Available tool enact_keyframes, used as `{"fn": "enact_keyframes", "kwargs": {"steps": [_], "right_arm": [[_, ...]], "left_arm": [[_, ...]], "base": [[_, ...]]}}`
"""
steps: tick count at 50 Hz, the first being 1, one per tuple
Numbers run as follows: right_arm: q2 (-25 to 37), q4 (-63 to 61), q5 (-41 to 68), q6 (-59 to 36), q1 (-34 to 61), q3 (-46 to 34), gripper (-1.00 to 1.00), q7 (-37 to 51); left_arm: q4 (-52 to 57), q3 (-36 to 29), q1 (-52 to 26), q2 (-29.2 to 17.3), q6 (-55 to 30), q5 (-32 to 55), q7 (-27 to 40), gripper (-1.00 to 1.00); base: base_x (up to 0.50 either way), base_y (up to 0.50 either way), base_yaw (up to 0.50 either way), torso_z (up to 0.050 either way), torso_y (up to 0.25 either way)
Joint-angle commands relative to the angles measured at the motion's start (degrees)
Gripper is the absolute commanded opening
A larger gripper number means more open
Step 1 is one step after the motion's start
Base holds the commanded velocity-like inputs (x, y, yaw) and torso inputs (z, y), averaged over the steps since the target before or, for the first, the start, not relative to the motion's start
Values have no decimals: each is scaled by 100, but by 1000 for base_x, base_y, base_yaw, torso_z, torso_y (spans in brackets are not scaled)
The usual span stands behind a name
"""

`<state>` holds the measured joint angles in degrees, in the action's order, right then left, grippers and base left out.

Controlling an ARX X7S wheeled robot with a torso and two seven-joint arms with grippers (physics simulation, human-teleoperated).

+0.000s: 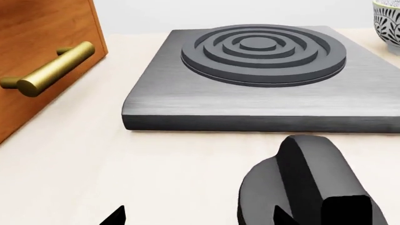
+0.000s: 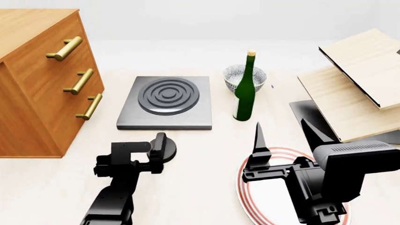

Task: Turn on the stove.

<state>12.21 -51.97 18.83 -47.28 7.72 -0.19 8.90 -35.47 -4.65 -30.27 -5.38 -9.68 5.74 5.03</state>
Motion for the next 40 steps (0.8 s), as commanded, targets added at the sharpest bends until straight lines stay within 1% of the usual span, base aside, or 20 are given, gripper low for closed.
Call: {"fn": "enact_keyframes", "kwargs": {"steps": [1,6,7,10,11,12,13,14,16,17,18,26,40], "right_arm": [[16,8,66,66,-48,24,100,32],[25,0,96,86,-59,33,100,47],[23,-65,157,103,-106,100,100,28],[39,-42,163,161,-146,126,100,25],[40,-156,204,139,-240,274,100,71],[46,-170,210,119,-230,268,100,82],[53,-184,200,119,-229,248,100,94],[56,-184,200,127,-235,239,100,97],[61,-184,201,127,-231,223,100,111],[63,-178,195,139,-239,210,100,117],[66,-173,191,157,-251,201,100,119],[95,-172,214,177,-261,163,100,148],[139,-153,244,237,-294,135,100,208]], "left_arm": [[738,-278,440,210,-441,22,110,100],[1568,-521,713,293,-940,29,194,100],[2023,-711,758,379,-1243,4,217,100],[2328,-900,694,404,-1437,41,244,100],[3188,-40,1553,-455,-2296,901,1103,100],[4047,804,1736,-1315,-3155,1760,1782,100],[4906,1002,1595,-1962,-4015,2620,2097,100],[5766,1032,1591,-1971,-4555,3479,2130,100],[7485,1081,1644,-1992,-4523,5160,2127,100],[8344,1102,1669,-1996,-4502,5150,2130,100],[8555,1110,1689,-2001,-4488,5145,2125,100],[8517,1106,1914,-1990,-4325,5006,2045,100],[8519,1057,1994,-1981,-4281,5030,2081,100]], "base": [[0,0,0,0,0],[0,0,0,0,0],[0,0,0,0,0],[0,0,0,0,0],[0,0,0,0,0],[0,0,0,0,0],[0,0,0,0,0],[0,0,0,0,0],[0,0,0,0,0],[0,0,0,0,0],[0,0,0,0,0],[0,0,0,0,0],[0,0,0,0,0]]}}
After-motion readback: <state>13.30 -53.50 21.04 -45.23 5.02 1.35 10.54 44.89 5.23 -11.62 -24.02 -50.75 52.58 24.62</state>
